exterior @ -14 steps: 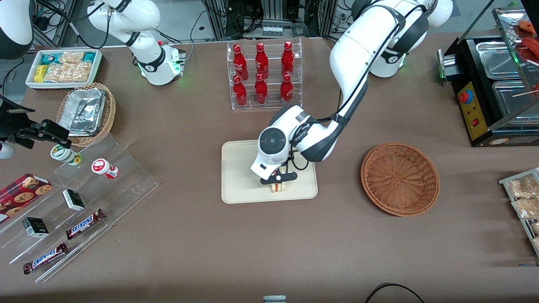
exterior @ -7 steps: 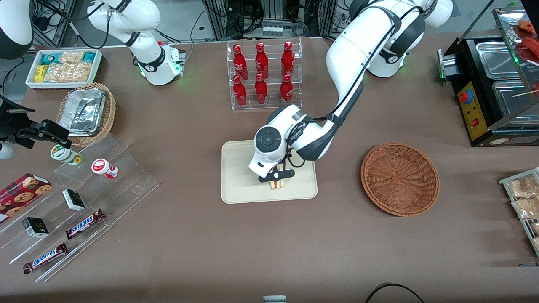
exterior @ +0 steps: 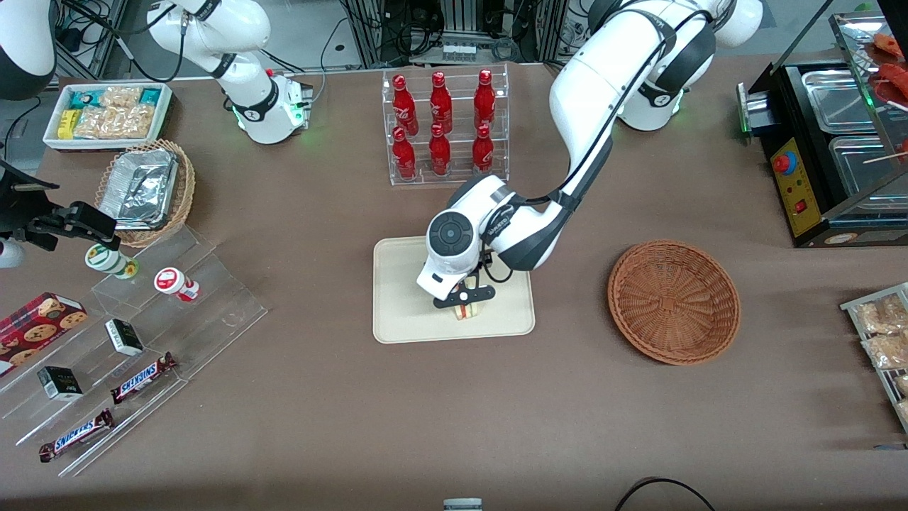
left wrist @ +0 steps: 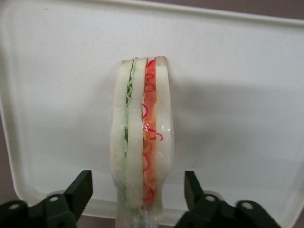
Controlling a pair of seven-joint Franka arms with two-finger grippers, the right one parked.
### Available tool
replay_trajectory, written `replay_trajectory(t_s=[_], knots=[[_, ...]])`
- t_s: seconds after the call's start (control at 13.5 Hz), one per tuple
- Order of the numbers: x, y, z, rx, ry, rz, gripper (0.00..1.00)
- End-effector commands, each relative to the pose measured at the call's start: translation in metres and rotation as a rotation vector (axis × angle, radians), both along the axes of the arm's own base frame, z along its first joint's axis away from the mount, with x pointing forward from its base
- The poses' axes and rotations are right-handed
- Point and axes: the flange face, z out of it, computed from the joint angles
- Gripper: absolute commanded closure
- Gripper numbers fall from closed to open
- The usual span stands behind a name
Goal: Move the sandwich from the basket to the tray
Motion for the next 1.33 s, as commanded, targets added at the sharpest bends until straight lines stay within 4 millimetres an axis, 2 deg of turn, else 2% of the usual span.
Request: replay_trajectory(t_s=[0.0,0.15,0.3,0.44,0.59,0.66,0.89,1.26], knots=[[0.001,0.003,0.063,0.007,-0.024,0.008,0.0],[0.001,0.009,0.099,0.016,-0.021,0.002,0.0],[0.01,0.027,0.124,0.028,-0.021,0.018,0.0],[0.01,0.039,0.147,0.049,-0.037,0.021,0.0],[0.03,0.081,0.16,0.075,0.002,0.023,0.0],[0.042,0.114,0.178,0.086,0.028,0.047,0.0],[0.066,0.166,0.192,0.094,0.042,0.069,0.0],[0.088,0.261,0.21,0.058,0.064,0.01,0.0]])
